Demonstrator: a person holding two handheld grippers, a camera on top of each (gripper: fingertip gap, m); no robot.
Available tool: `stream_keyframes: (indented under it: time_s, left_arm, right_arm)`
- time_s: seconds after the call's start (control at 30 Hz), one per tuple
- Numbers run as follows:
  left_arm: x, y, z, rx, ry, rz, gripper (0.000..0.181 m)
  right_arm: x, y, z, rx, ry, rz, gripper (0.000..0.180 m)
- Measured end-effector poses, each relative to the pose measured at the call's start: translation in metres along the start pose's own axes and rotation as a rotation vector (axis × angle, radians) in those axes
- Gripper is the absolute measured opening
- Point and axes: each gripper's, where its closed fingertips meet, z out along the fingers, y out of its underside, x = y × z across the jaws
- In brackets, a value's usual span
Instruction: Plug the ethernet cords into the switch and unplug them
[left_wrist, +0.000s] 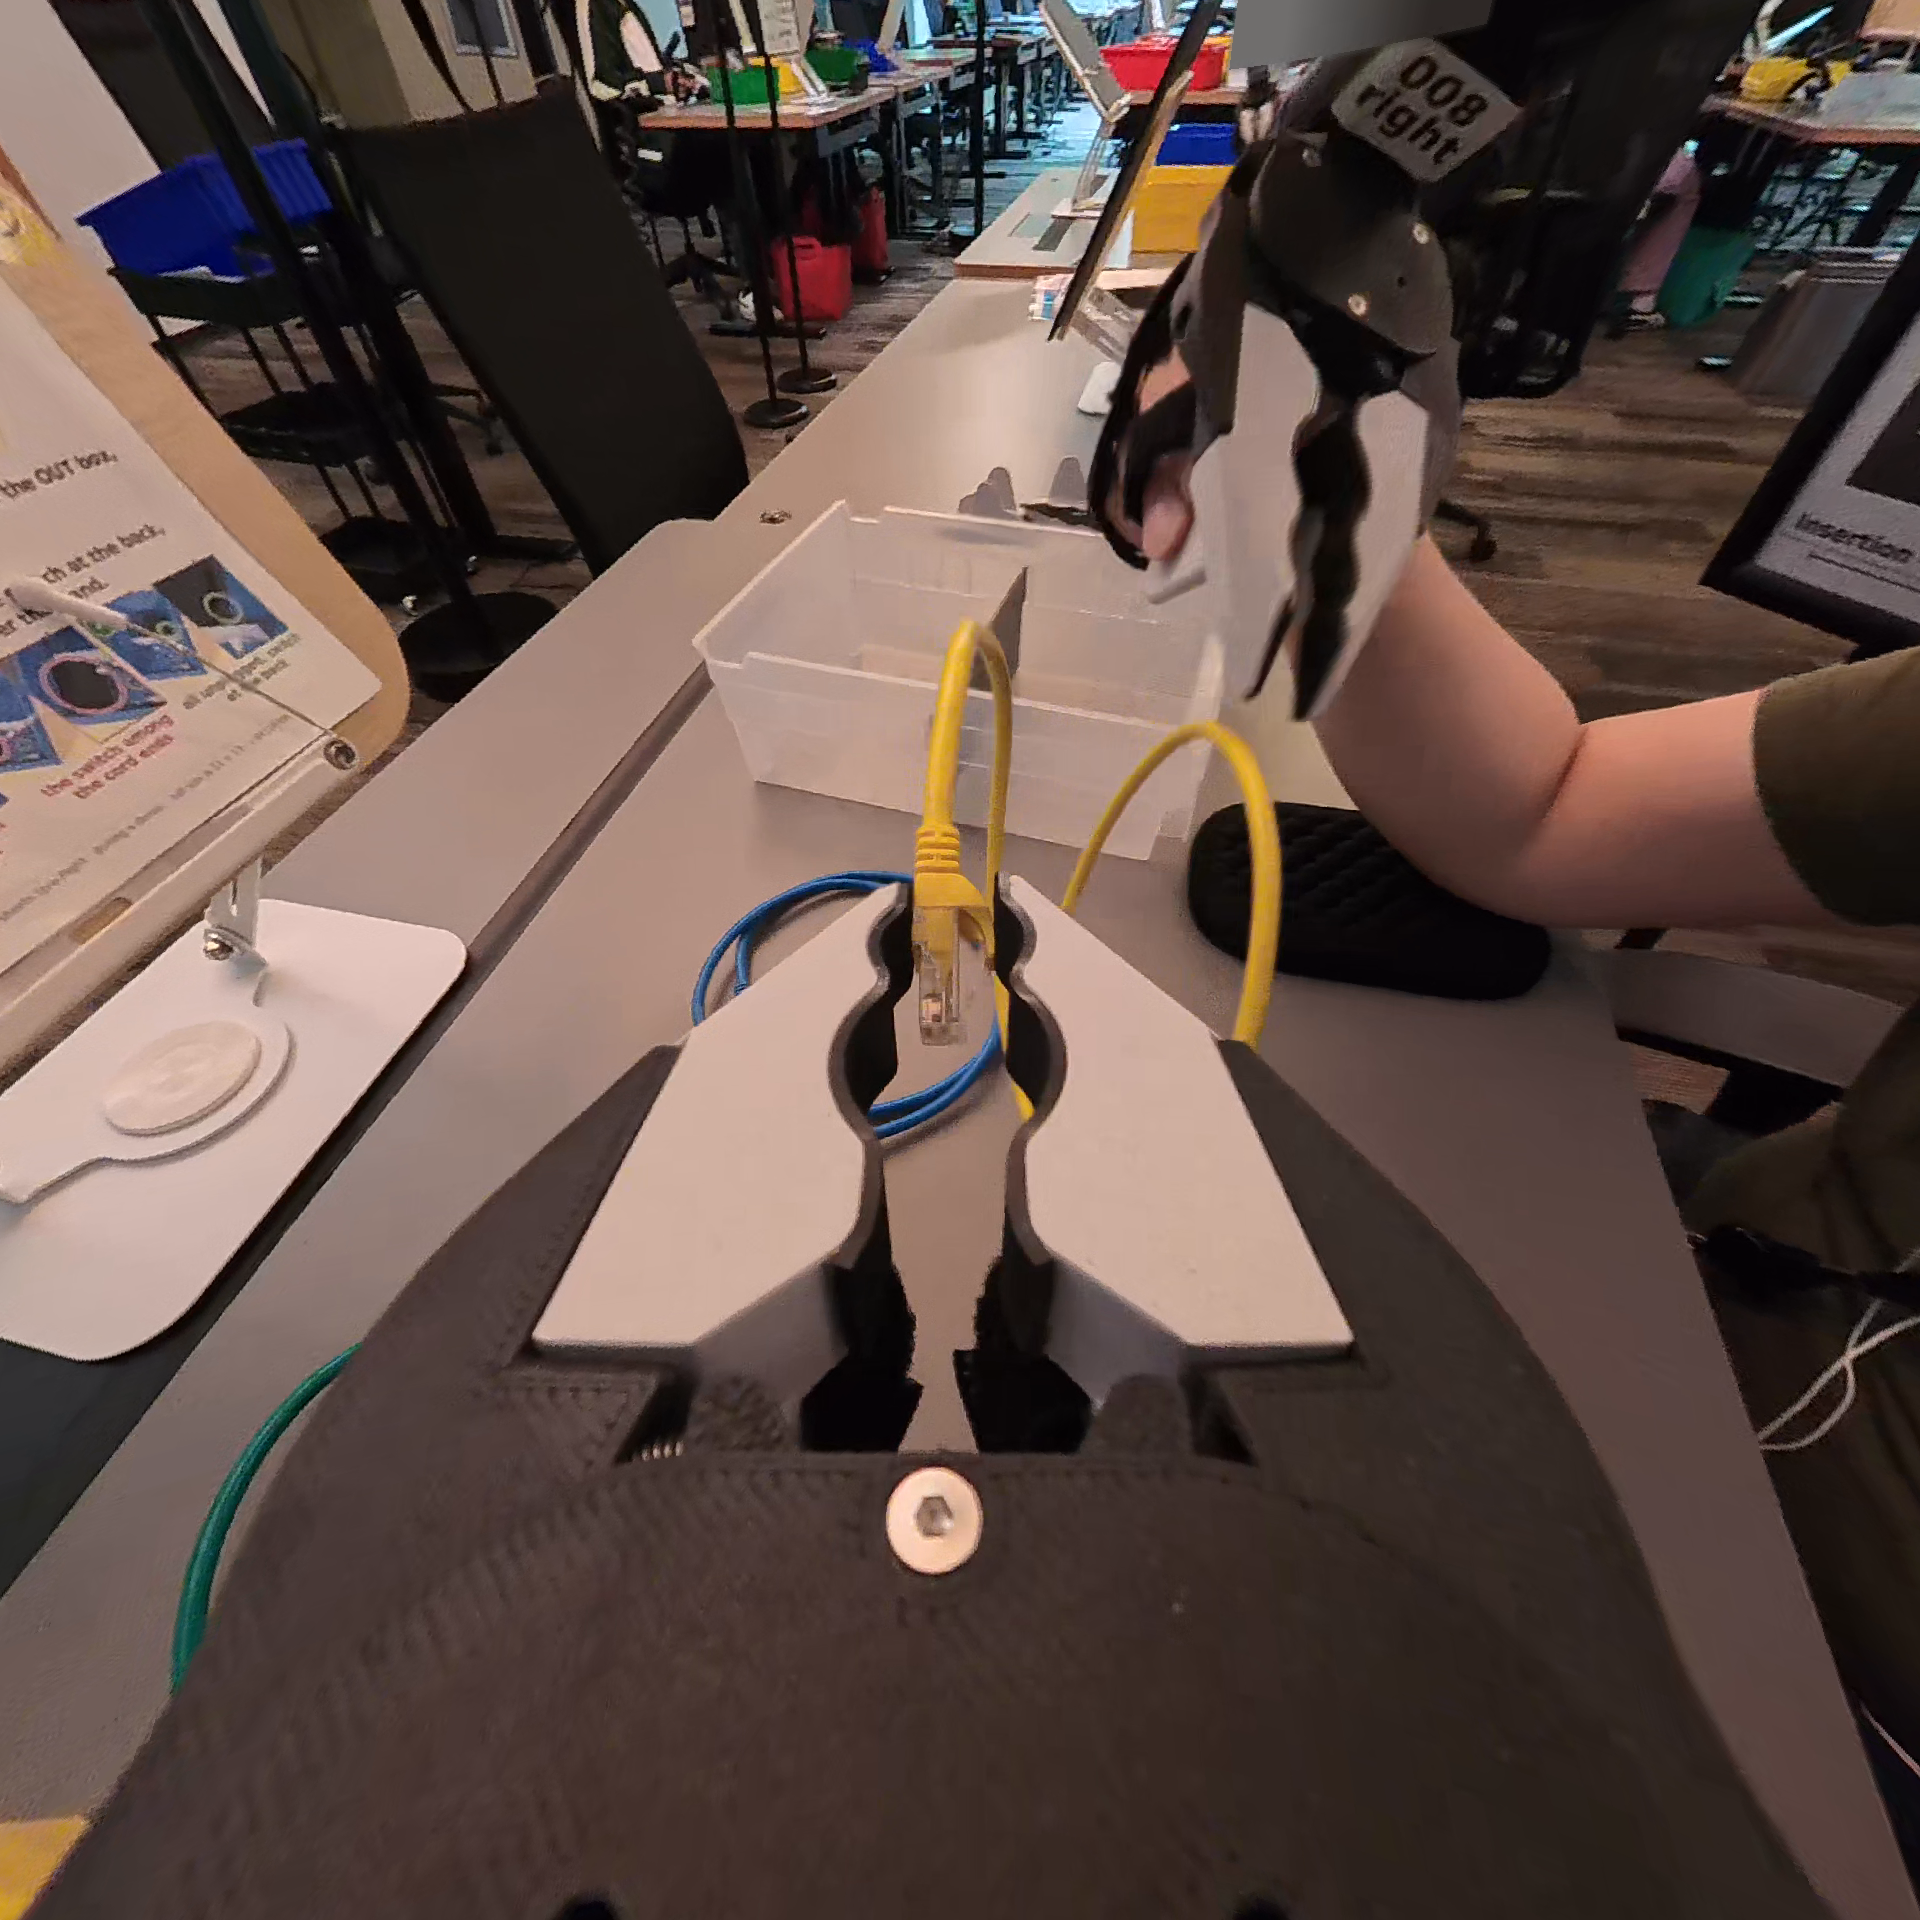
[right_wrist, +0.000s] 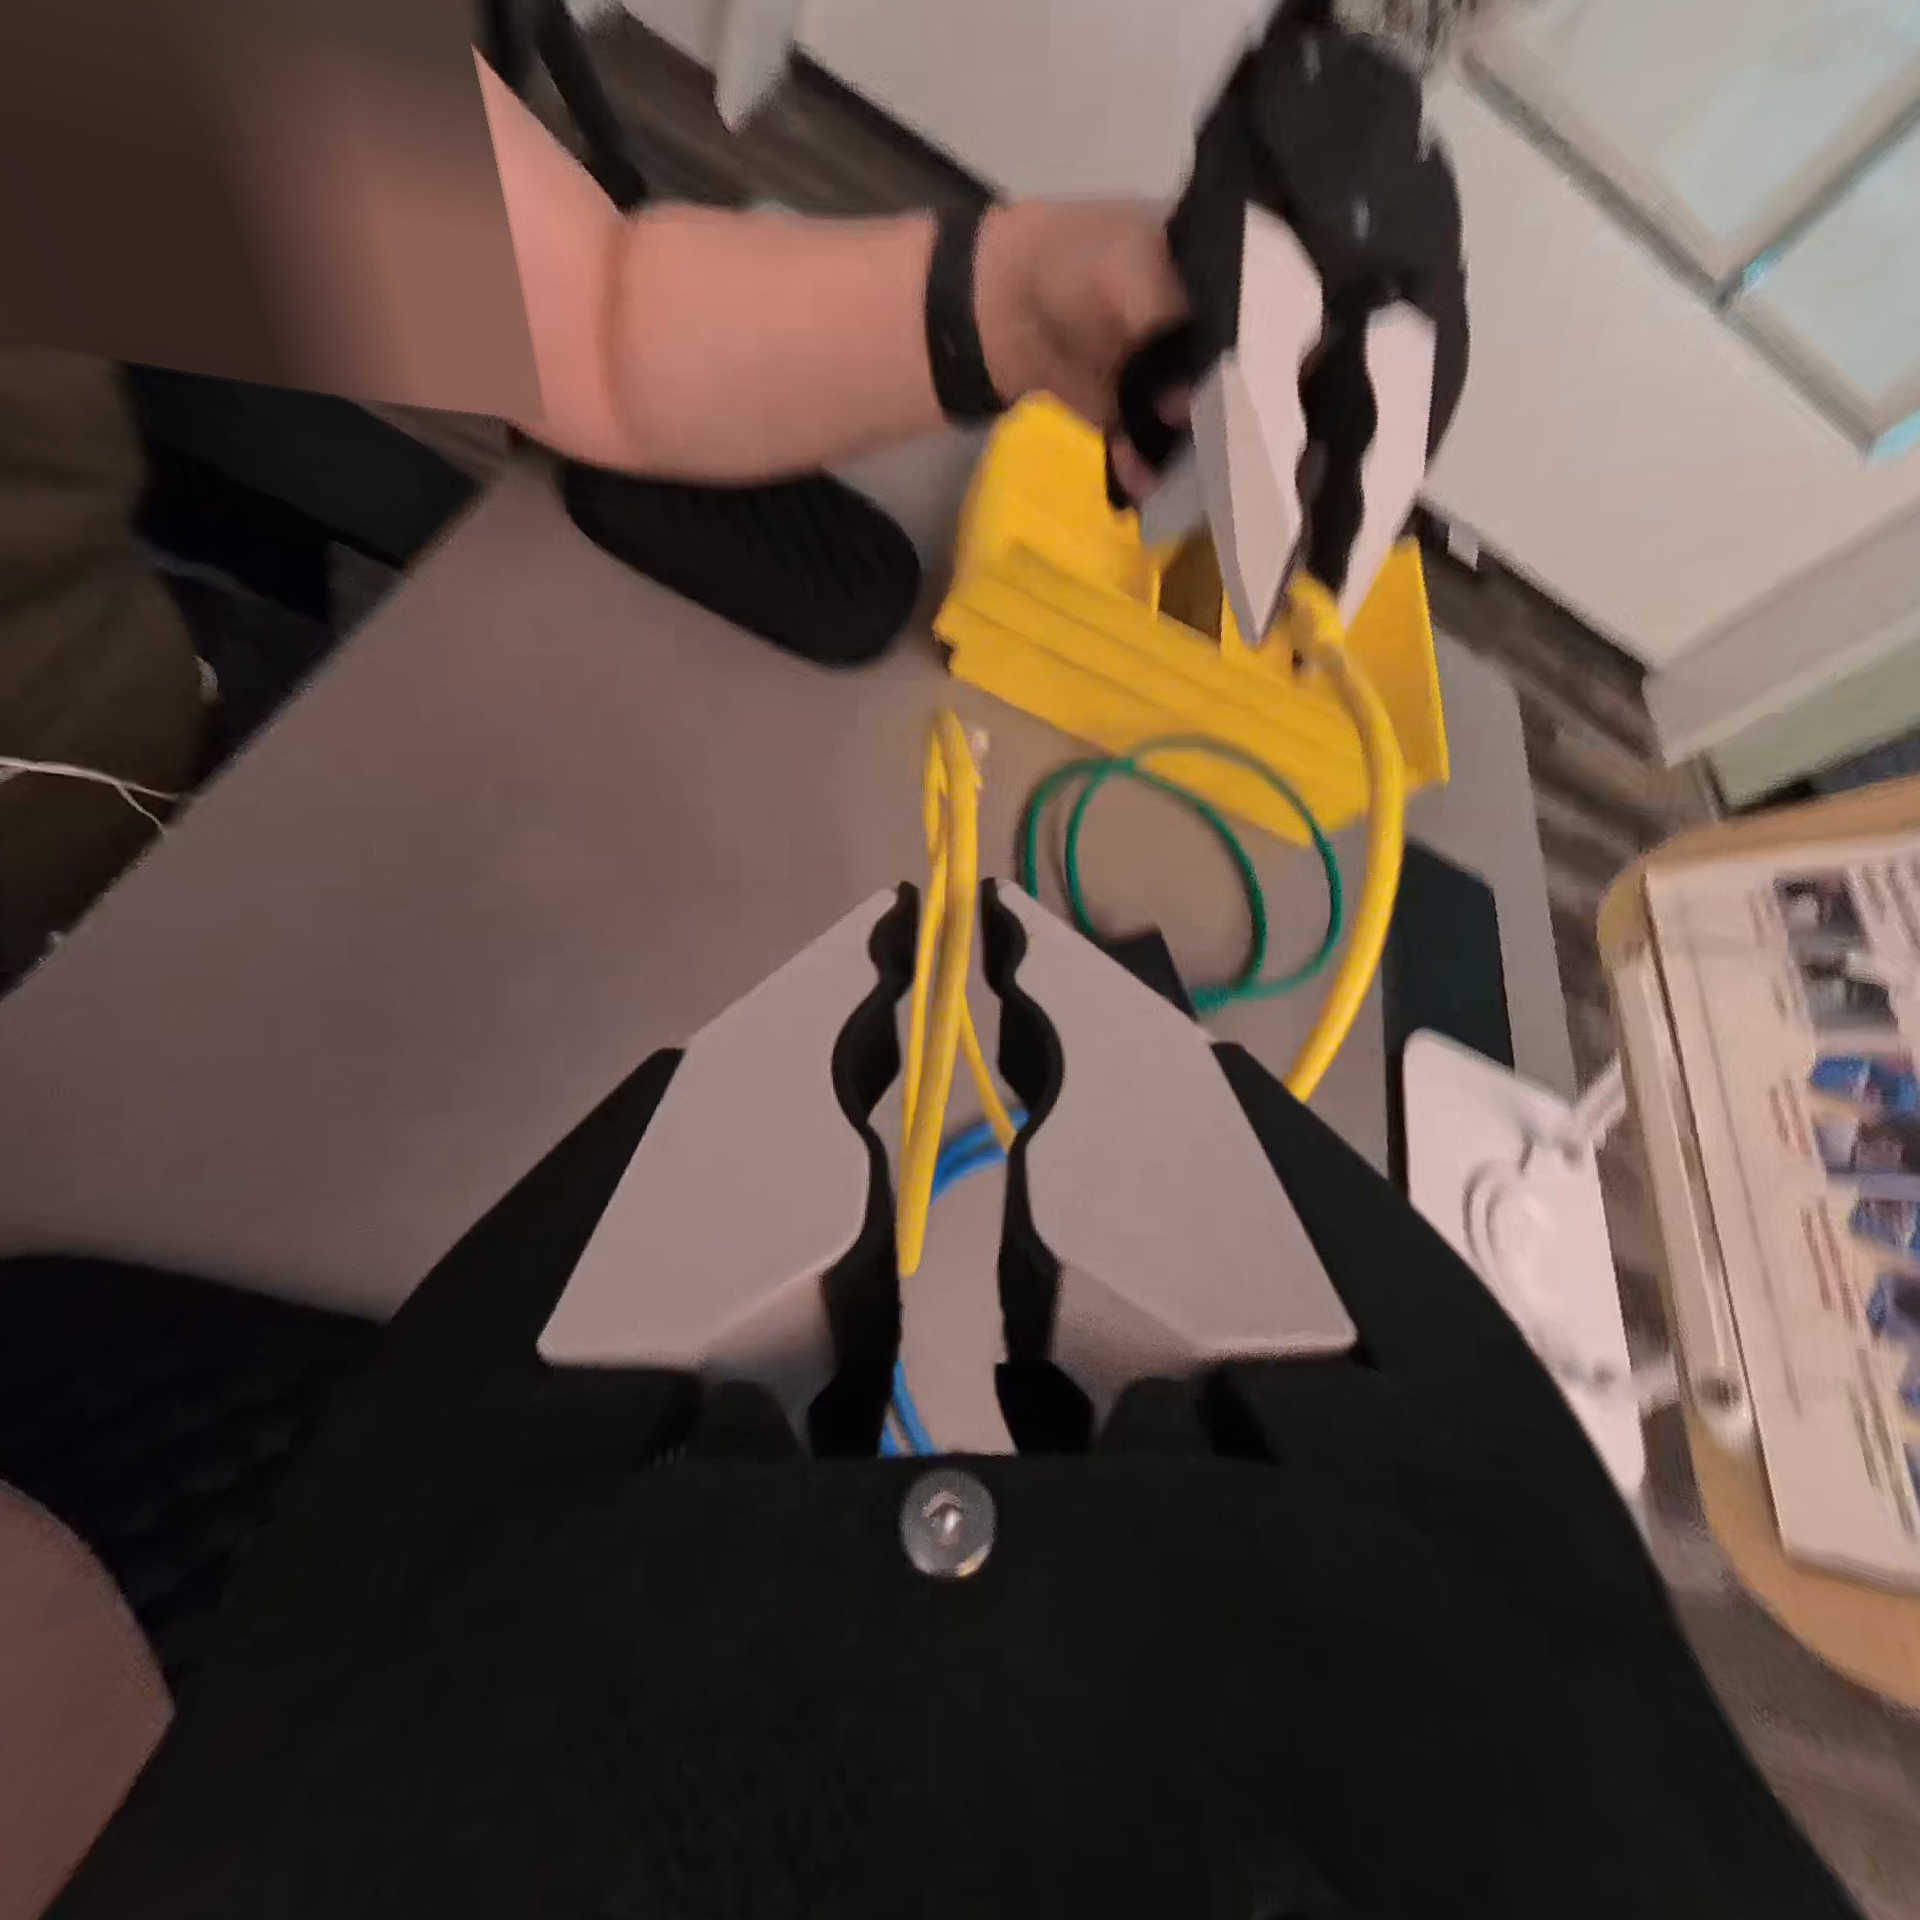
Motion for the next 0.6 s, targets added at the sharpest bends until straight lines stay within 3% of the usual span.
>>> stream_keyframes:
  time_s: [0.07,0.17,0.27,0.33,0.43,0.5,0.6]
  left_arm:
    - [0.006,-0.003,-0.004,-0.002,0.024,0.003,0.013]
    - [0.017,-0.006,-0.007,-0.004,0.066,-0.001,0.013]
    - [0.03,-0.011,-0.006,0.002,0.123,-0.013,0.013]
    - [0.041,-0.014,-0.004,0.003,0.157,-0.007,0.013]
    - [0.059,-0.024,-0.004,0.03,0.225,-0.003,0.013]
    - [0.067,-0.034,-0.007,0.074,0.26,-0.024,0.013]
    - [0.063,-0.044,-0.013,0.132,0.264,-0.098,0.012]
  right_arm:
    - [-0.011,-0.027,-0.01,0.143,-0.032,-0.048,0.025]
    - [-0.012,-0.055,-0.035,0.333,0.003,-0.11,0.026]
    - [0.028,-0.062,-0.057,0.48,0.219,-0.079,0.026]
    - [0.067,-0.043,-0.058,0.459,0.396,-0.012,0.029]
    - [0.099,-0.013,-0.03,0.344,0.558,-0.069,0.035]
    - [0.1,-0.006,0.004,0.268,0.579,-0.183,0.04]
    - [0.08,-0.026,0.046,0.323,0.548,-0.337,0.042]
